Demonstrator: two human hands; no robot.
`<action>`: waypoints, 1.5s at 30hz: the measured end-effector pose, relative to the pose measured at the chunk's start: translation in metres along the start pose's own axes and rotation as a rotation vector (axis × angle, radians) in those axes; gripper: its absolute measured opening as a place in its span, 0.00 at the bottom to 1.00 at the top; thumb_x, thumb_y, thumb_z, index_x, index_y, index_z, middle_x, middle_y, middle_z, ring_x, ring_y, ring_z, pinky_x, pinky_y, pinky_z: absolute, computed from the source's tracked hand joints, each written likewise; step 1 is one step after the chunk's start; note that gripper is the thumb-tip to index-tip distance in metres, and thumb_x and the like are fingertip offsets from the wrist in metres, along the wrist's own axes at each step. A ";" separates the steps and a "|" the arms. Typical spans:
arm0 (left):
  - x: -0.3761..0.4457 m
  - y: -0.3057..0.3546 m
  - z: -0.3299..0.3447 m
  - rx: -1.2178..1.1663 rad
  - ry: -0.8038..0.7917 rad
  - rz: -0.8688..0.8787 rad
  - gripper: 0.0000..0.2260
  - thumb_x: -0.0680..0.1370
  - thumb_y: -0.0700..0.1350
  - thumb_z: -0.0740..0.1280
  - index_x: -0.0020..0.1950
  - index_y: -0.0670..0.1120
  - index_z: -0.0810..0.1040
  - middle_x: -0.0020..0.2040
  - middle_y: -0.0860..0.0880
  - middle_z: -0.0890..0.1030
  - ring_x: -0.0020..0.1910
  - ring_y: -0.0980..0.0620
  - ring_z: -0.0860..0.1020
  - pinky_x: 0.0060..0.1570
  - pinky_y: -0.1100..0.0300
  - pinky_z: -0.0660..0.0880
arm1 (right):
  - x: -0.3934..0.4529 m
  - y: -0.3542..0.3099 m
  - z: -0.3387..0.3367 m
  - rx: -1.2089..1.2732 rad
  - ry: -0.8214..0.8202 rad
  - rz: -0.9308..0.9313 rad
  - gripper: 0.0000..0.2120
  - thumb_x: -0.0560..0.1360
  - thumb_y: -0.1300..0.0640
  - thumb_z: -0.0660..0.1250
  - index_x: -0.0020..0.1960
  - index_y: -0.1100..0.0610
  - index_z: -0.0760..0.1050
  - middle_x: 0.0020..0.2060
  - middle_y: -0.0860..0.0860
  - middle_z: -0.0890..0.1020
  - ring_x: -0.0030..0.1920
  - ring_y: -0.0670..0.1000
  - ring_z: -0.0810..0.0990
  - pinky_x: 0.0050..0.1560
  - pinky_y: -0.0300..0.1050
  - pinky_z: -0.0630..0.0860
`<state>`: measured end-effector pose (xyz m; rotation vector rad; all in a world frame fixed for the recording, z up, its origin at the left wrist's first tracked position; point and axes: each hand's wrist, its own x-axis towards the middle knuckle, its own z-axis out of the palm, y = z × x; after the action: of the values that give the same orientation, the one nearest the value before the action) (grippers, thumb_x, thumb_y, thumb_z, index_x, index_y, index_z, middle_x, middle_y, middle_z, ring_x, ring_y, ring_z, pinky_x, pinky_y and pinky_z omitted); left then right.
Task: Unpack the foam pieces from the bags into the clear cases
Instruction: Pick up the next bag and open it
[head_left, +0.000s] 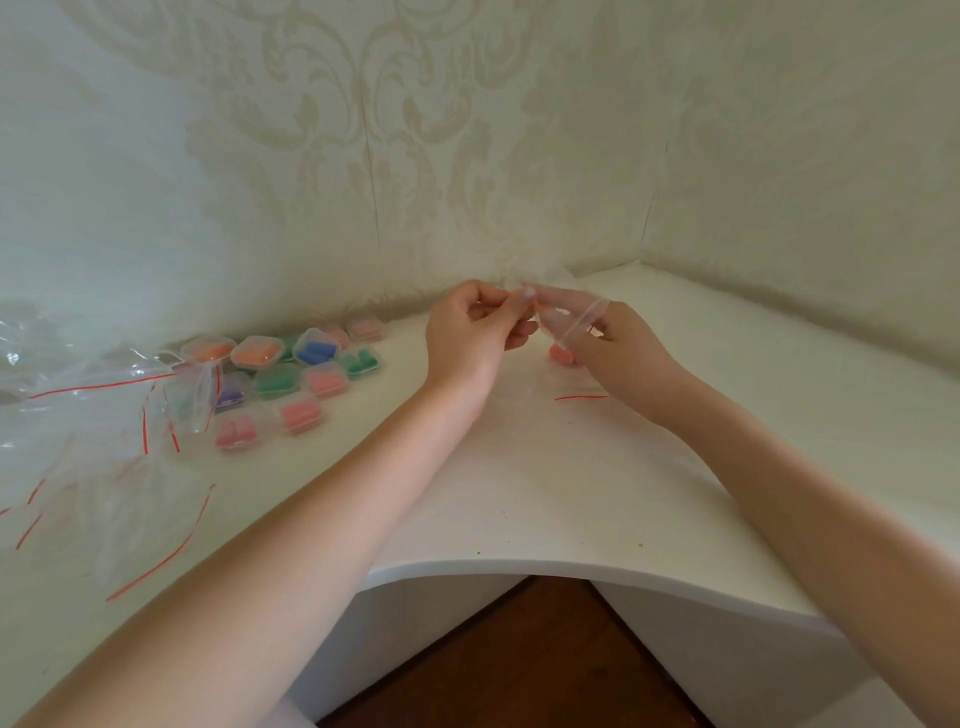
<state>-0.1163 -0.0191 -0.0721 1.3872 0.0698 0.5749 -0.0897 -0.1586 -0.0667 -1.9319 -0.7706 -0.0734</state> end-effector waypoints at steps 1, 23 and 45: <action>0.000 0.000 0.000 -0.014 -0.007 -0.010 0.08 0.74 0.39 0.71 0.37 0.41 0.75 0.32 0.47 0.81 0.29 0.54 0.80 0.33 0.63 0.78 | 0.000 -0.001 0.000 -0.023 -0.003 -0.011 0.12 0.80 0.52 0.61 0.62 0.44 0.75 0.41 0.32 0.79 0.41 0.36 0.75 0.53 0.43 0.75; -0.006 0.002 0.003 0.306 0.040 0.117 0.09 0.78 0.39 0.62 0.40 0.37 0.75 0.35 0.41 0.78 0.29 0.49 0.78 0.29 0.59 0.78 | 0.002 -0.015 0.003 0.252 0.172 0.188 0.12 0.72 0.51 0.72 0.51 0.56 0.81 0.47 0.53 0.83 0.42 0.45 0.81 0.43 0.44 0.80; 0.002 0.002 0.004 -0.155 -0.015 -0.284 0.09 0.81 0.37 0.55 0.43 0.39 0.71 0.33 0.42 0.77 0.24 0.53 0.78 0.30 0.59 0.80 | -0.001 -0.011 0.003 0.028 0.175 0.001 0.06 0.73 0.62 0.70 0.48 0.54 0.81 0.36 0.48 0.81 0.30 0.46 0.79 0.32 0.35 0.76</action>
<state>-0.1137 -0.0223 -0.0691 1.2048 0.2031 0.3251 -0.0967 -0.1534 -0.0600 -1.8713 -0.6512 -0.2267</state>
